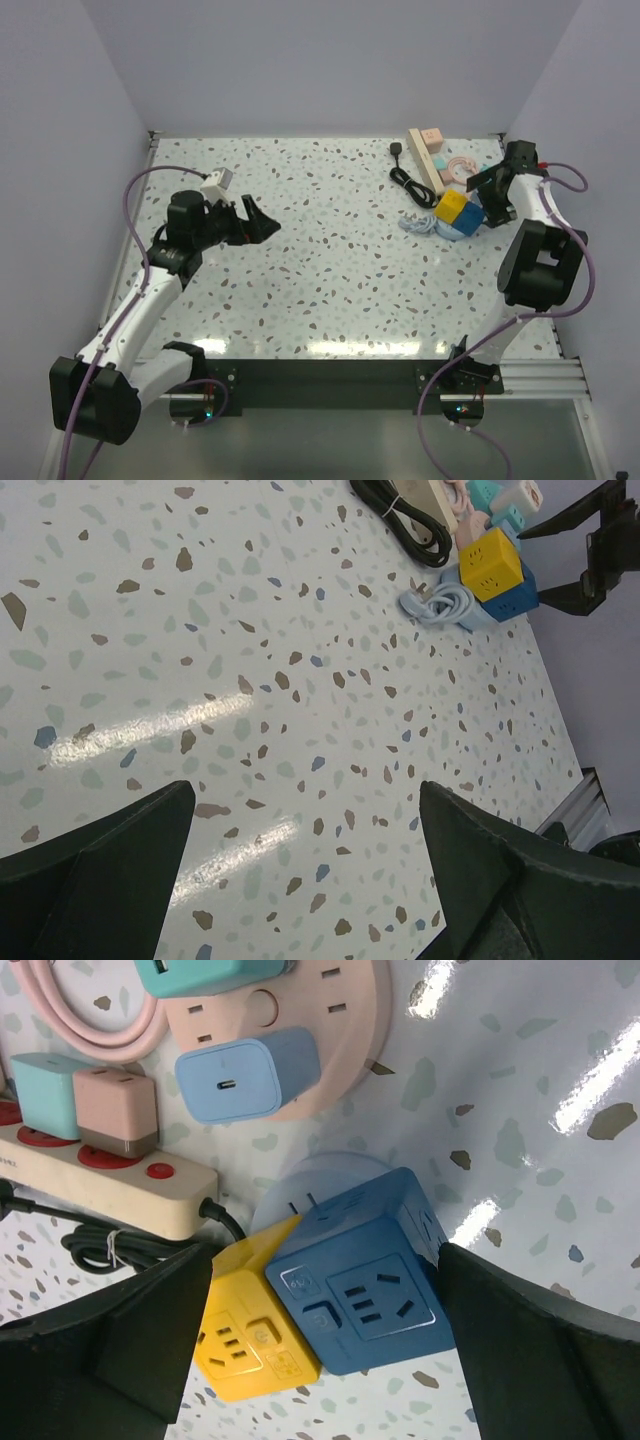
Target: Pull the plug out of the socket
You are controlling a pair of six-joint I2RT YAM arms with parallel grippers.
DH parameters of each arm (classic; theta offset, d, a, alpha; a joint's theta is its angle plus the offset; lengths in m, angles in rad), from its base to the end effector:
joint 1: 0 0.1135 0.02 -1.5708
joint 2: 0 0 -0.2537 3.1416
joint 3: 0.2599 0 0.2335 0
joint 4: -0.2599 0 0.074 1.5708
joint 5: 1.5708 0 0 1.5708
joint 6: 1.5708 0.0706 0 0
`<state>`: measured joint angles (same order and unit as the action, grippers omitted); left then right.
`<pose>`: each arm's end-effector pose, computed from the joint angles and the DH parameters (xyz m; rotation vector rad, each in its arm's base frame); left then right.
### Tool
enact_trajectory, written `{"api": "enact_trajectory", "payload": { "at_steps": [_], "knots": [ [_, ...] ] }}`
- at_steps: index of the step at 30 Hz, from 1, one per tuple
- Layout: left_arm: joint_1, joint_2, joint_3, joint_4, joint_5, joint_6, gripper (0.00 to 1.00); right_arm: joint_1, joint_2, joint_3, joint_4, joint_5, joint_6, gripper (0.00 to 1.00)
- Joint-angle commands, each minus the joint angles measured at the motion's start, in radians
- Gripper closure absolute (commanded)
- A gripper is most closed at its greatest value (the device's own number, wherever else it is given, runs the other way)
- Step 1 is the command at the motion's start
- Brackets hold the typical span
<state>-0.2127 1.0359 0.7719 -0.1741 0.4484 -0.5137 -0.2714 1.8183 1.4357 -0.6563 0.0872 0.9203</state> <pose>0.2367 -0.0824 0.2724 -0.0135 2.0815 -0.9044 0.3713 -0.1097 0.2065 1.4893 2.1411 0.1186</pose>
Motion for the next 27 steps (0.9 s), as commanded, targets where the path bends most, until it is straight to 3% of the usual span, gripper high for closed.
{"api": "enact_trajectory", "payload": {
  "at_steps": [1,6,14,20,27],
  "knots": [
    [-0.01,-0.004,0.006,0.053,-0.011,-0.009,0.0,0.001,0.061,0.061,-0.02,-0.004,0.043,0.01],
    [-0.013,0.012,-0.003,0.064,-0.011,-0.008,0.0,0.001,0.099,0.059,-0.029,-0.069,-0.015,0.03],
    [-0.027,0.038,0.001,0.087,-0.008,-0.014,0.0,0.046,0.021,-0.105,0.034,-0.164,-0.098,0.09],
    [-0.047,0.036,-0.011,0.09,-0.031,-0.016,0.0,0.2,-0.091,-0.225,0.04,-0.185,-0.106,0.1],
    [-0.082,0.05,-0.019,0.096,-0.057,-0.023,0.0,0.468,-0.097,-0.253,0.081,-0.214,0.075,0.09]
  ]
}}
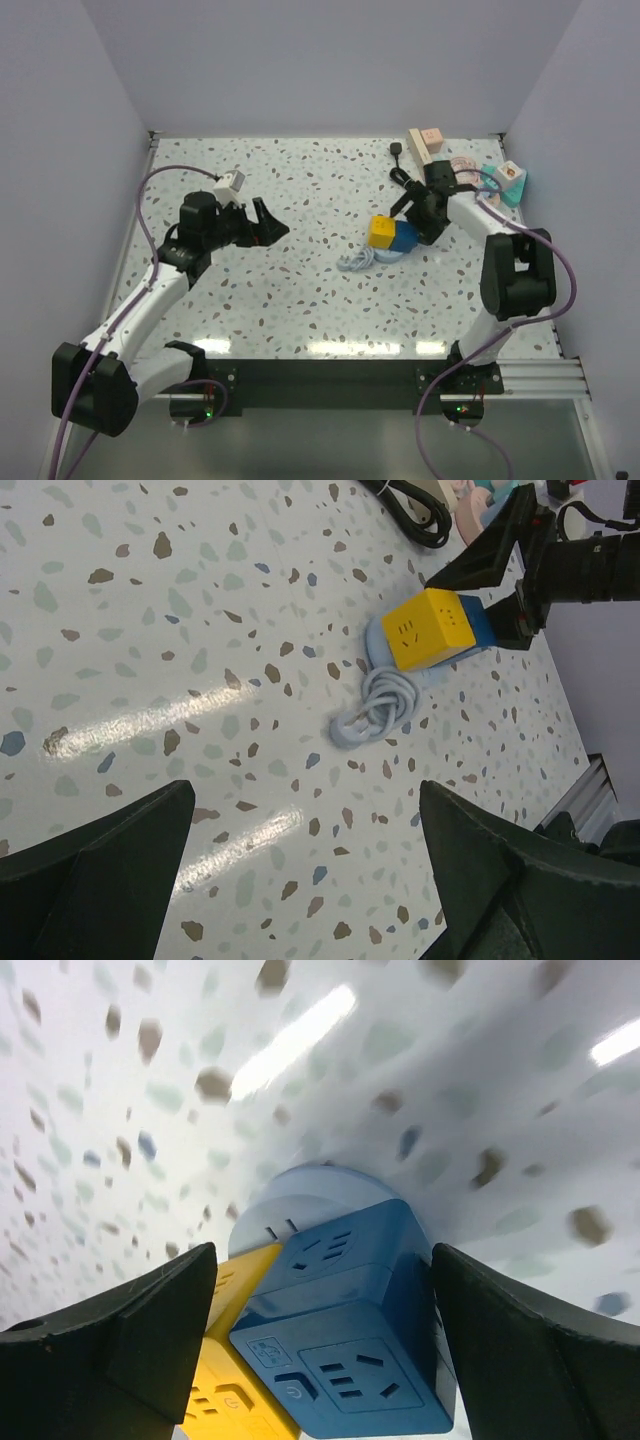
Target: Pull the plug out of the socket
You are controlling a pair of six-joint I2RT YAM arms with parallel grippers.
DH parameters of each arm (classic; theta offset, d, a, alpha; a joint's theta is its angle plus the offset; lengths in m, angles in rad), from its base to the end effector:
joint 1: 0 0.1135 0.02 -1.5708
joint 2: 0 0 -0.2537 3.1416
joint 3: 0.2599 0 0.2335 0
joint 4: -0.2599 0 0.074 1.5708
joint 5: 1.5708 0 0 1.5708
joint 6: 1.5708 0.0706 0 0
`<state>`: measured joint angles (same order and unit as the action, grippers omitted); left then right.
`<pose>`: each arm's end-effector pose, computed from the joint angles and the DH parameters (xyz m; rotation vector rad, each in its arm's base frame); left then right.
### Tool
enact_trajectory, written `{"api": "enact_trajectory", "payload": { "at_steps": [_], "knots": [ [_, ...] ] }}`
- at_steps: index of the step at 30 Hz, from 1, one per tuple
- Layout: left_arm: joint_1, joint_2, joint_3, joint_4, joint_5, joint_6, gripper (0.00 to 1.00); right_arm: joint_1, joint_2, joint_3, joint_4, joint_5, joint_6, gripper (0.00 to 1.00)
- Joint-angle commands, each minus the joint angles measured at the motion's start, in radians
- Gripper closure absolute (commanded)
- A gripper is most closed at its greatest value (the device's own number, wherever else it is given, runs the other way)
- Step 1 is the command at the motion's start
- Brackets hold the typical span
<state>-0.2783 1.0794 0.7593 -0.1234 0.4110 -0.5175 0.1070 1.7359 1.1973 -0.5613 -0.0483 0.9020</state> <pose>0.2410 -0.0982 0.2636 0.0239 2.0965 -0.9085 0.3494 0.0410 0.1707 1.0415 2.5214 0.3740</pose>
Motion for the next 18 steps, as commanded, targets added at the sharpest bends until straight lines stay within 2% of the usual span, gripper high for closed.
{"api": "enact_trajectory", "payload": {
  "at_steps": [1,8,11,14,18],
  "knots": [
    [-0.022,0.008,-0.006,0.042,-0.029,-0.019,0.0,0.141,-0.003,-0.004,-0.006,-0.082,0.113,0.09],
    [-0.042,0.02,-0.011,0.034,-0.064,-0.024,0.0,0.333,0.08,0.094,0.055,-0.1,0.238,0.09],
    [-0.048,0.039,-0.012,0.031,-0.07,-0.023,0.0,0.376,0.125,0.163,0.084,-0.163,0.245,0.08],
    [-0.053,0.056,-0.006,0.028,-0.067,-0.013,0.0,0.379,0.158,0.258,0.036,-0.223,0.178,0.08],
    [-0.055,0.077,0.006,0.025,-0.067,0.004,0.0,0.346,0.154,0.393,-0.129,-0.13,0.028,0.04]
  ]
}}
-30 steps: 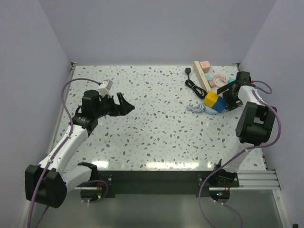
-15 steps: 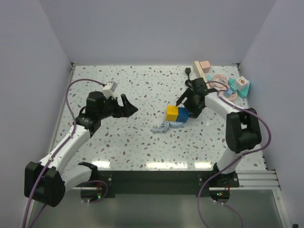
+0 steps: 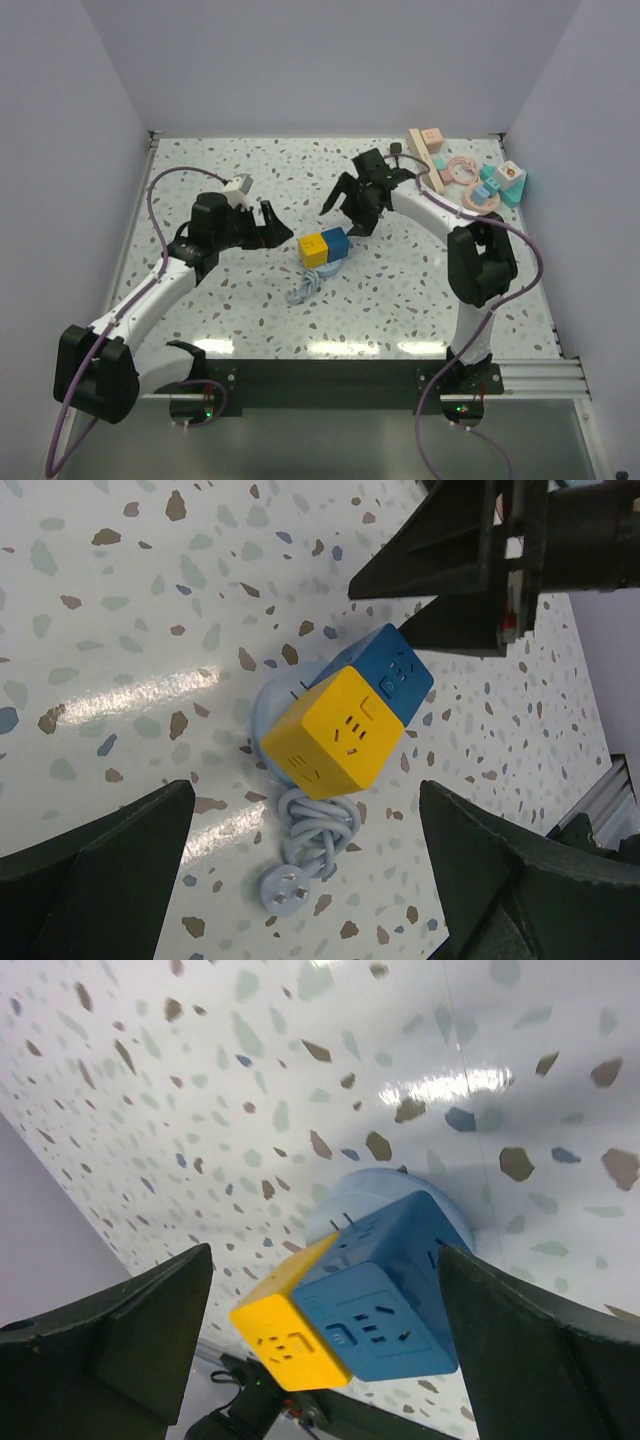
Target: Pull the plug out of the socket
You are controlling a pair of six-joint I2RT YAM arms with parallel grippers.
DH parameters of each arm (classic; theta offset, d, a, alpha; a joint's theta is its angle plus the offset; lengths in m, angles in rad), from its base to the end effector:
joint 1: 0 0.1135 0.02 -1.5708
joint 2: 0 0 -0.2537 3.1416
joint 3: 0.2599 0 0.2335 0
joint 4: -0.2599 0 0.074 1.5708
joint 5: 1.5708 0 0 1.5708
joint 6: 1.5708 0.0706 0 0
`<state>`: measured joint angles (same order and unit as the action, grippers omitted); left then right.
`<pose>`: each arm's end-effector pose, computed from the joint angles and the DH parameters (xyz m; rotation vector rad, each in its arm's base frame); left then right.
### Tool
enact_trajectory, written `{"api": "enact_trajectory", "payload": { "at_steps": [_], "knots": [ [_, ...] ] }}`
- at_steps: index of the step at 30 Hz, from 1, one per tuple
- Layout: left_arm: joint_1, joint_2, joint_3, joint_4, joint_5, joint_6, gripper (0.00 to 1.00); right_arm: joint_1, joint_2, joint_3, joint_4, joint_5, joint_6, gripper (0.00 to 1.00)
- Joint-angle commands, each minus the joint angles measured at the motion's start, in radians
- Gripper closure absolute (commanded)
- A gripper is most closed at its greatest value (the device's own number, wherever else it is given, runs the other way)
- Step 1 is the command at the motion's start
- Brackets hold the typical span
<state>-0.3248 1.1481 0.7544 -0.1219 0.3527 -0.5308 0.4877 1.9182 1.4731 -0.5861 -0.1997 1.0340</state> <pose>0.2475 -0.1091 0.2446 0.0010 2.1755 -0.8739 0.3552 0.2042 0.1862 0.6790 2.7104 0.7352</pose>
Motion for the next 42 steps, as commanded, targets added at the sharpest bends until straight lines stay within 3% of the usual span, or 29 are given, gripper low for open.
{"api": "enact_trajectory", "payload": {
  "at_steps": [1,6,9,10,11,12,13,14,16,17,19,23,28,35,42],
  "knots": [
    [-0.008,0.021,0.02,0.025,-0.009,0.026,0.0,-0.047,-0.036,0.139,-0.136,0.095,-0.115,0.01],
    [-0.01,0.09,0.075,0.021,-0.012,0.074,0.0,-0.123,-0.125,0.193,-0.279,0.269,-0.156,0.01],
    [-0.01,0.146,0.134,0.008,-0.029,0.098,0.06,-0.115,-0.169,0.149,-0.293,0.276,-0.205,0.23],
    [-0.008,0.179,0.166,0.005,-0.029,0.118,0.11,-0.112,-0.212,0.118,-0.285,0.261,-0.215,0.59],
    [-0.01,0.194,0.183,0.005,-0.024,0.126,0.23,-0.104,-0.234,0.045,-0.261,0.246,-0.224,0.79],
    [-0.01,0.211,0.198,0.004,-0.021,0.132,0.32,-0.1,-0.258,0.006,-0.252,0.227,-0.227,0.95],
    [-0.008,0.244,0.23,0.004,-0.017,0.147,0.4,-0.091,-0.307,-0.029,-0.245,0.22,-0.232,1.0],
    [-0.01,0.265,0.244,0.004,-0.014,0.155,0.59,-0.077,-0.332,-0.098,-0.23,0.209,-0.233,1.0],
    [-0.008,0.321,0.287,-0.005,-0.012,0.176,0.77,-0.06,-0.379,-0.163,-0.213,0.181,-0.229,1.0],
    [-0.01,0.34,0.301,-0.012,0.002,0.183,0.91,-0.048,-0.418,-0.222,-0.196,0.168,-0.224,1.0],
    [-0.01,0.389,0.321,-0.01,0.029,0.195,1.0,-0.034,-0.447,-0.272,-0.175,0.134,-0.21,1.0],
    [-0.008,0.45,0.321,0.019,0.126,0.184,1.0,0.006,-0.447,-0.361,-0.092,0.103,-0.198,1.0],
    [-0.025,0.507,0.319,0.079,0.221,0.149,1.0,0.037,-0.351,-0.33,-0.021,0.08,-0.201,1.0],
    [-0.08,0.509,0.263,0.145,0.259,0.112,1.0,0.051,-0.165,-0.139,-0.035,0.056,-0.232,1.0],
    [-0.091,0.464,0.114,0.182,0.244,0.098,1.0,0.052,-0.019,0.062,-0.092,0.06,-0.294,1.0]
  ]
}}
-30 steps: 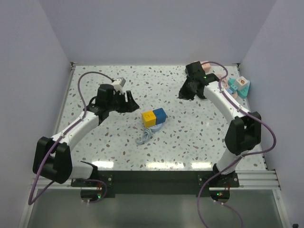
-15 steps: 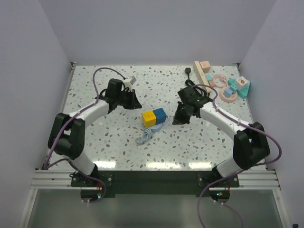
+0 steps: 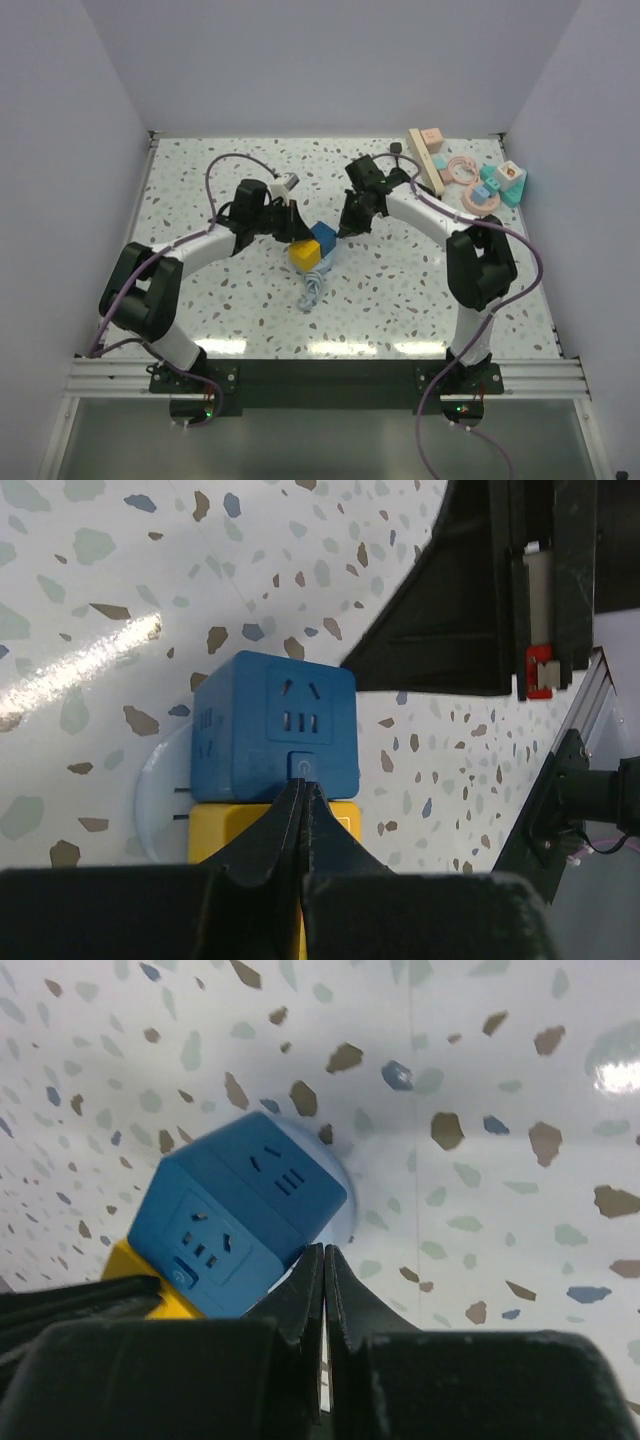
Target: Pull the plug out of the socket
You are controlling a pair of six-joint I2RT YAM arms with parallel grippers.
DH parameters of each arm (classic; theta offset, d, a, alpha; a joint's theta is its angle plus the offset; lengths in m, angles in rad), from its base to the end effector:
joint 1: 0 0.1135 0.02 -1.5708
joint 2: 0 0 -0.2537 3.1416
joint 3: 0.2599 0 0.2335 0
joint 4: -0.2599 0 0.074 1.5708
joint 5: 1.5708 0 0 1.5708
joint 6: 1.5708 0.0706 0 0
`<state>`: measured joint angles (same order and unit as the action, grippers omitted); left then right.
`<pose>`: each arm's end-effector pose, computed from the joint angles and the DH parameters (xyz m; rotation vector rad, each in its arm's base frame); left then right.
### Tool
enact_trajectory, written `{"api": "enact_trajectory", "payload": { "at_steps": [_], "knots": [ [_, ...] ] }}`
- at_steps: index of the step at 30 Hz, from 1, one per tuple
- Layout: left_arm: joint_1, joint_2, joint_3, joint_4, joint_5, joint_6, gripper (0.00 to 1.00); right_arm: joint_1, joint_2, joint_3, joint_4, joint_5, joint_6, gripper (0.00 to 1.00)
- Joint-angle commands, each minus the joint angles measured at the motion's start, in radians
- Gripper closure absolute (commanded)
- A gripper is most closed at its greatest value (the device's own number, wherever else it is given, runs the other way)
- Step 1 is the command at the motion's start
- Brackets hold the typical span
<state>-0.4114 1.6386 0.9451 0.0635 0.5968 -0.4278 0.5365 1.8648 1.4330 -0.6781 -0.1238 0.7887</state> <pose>0.3105 -0.1788 0.1905 0.3370 2.2771 -1.1099 0.3287 0.2056 0.1873 0.3121 2.7860 0.5415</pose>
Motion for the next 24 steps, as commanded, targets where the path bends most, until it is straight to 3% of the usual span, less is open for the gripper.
{"api": "enact_trajectory", "payload": {
  "at_steps": [1,10,17,19,20,24],
  "knots": [
    [-0.004,-0.04,-0.089,-0.005,-0.006,-0.003,1.0,0.003,0.054,0.148,-0.009,-0.025,-0.057,1.0],
    [-0.004,-0.19,-0.178,0.012,-0.067,-0.086,1.0,0.003,0.231,0.453,-0.184,-0.021,-0.149,1.0],
    [-0.001,-0.408,-0.085,-0.114,-0.349,-0.072,1.0,0.006,0.042,0.275,-0.15,0.116,-0.117,1.0],
    [0.0,-0.413,-0.045,-0.139,-0.373,-0.046,1.0,0.011,-0.015,0.219,-0.144,0.121,-0.117,0.8],
    [0.003,-0.408,-0.036,-0.163,-0.391,-0.04,1.0,0.016,-0.027,0.21,-0.146,0.121,-0.117,0.52],
    [0.02,-0.398,-0.029,-0.198,-0.428,-0.045,1.0,0.055,-0.055,0.239,-0.204,0.164,-0.094,0.14]
  ]
}}
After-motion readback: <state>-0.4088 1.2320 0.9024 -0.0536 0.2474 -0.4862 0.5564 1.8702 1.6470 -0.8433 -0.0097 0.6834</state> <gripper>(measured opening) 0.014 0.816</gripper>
